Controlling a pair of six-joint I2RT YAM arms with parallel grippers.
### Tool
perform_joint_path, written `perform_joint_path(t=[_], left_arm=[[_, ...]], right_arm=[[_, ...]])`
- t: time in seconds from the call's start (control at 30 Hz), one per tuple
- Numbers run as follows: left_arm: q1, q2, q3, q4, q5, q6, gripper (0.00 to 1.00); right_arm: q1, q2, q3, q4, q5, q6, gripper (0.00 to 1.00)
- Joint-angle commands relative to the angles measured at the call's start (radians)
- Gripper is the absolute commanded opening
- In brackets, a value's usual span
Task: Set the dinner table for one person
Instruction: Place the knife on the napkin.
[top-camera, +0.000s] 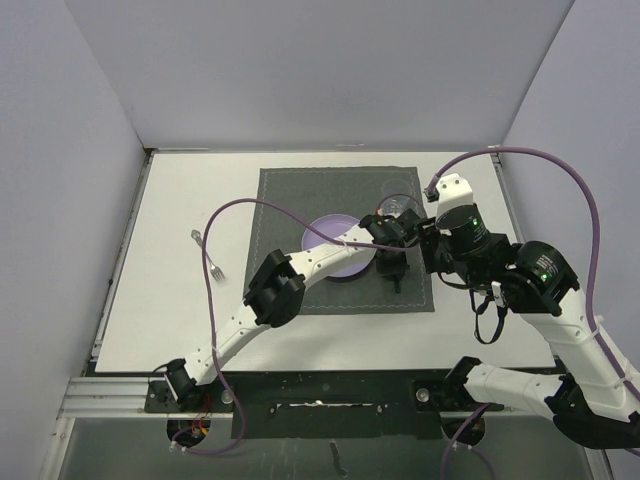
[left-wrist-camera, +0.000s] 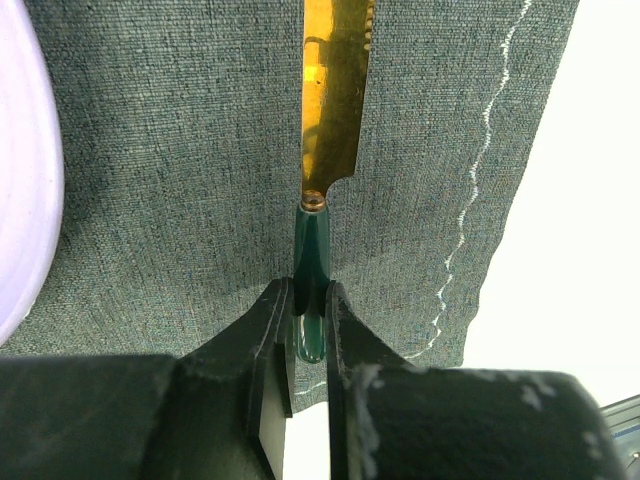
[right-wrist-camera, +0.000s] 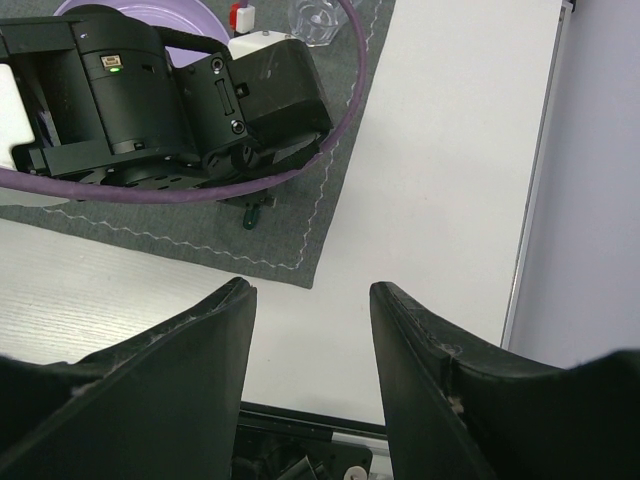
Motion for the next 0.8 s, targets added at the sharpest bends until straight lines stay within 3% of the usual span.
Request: perform_joint_path(t=[0.0, 0.17, 0.6, 0.77], left_arm=[[0.007, -0.003, -0.002, 0.055, -0.002, -0.007, 0.0], [0.011, -0.008, -0.016, 0.071, 0.012, -0.008, 0.0], [0.016, -0.018, -0.035, 0.091, 0.024, -0.003, 0.29], [0.014, -0.025, -0.035, 0.093, 0.02, -0.003, 0.3]], right_arm=[[-0.002, -0.022, 0.016, 0.016, 0.034, -0.001, 0.5], [-0.003, -0.02, 0.014, 0.016, 0.032, -0.001, 0.5], [-0.002, -0.028, 0.01, 0.017, 0.032, 0.0, 0.5], [-0.003, -0.025, 0.009, 0.019, 0.029, 0.0, 0.5]])
